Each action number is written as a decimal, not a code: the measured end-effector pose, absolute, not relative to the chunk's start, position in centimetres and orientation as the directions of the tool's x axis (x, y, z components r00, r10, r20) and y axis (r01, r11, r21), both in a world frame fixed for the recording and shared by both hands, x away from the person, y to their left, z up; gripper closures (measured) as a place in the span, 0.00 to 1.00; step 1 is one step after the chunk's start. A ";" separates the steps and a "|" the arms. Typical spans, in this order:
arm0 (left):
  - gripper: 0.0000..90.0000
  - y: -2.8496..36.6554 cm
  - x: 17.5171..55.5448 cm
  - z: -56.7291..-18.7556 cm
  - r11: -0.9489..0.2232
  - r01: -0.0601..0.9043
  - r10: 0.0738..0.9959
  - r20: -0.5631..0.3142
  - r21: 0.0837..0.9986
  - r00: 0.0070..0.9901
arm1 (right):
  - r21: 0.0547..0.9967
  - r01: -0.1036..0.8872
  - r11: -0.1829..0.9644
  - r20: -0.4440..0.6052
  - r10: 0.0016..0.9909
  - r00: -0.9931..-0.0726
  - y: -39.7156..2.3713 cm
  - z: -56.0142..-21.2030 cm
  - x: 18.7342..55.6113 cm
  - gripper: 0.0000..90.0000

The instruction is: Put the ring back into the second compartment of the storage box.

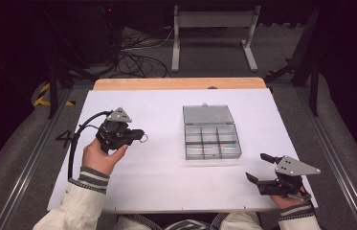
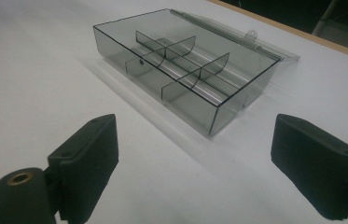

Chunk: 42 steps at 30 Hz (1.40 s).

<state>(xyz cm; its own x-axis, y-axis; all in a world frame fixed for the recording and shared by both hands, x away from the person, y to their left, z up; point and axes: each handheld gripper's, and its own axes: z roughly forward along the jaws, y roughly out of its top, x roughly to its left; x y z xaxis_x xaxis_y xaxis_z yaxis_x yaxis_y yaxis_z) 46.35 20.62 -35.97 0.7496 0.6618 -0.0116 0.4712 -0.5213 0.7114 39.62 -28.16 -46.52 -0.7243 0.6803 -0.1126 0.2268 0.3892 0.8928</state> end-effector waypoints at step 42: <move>0.96 11.7 51.1 -36.1 -0.480 0.403 0.603 -0.041 0.780 0.797 | 0.889 0.233 0.394 -0.107 0.674 -0.731 -28.3 -46.6 39.7 0.17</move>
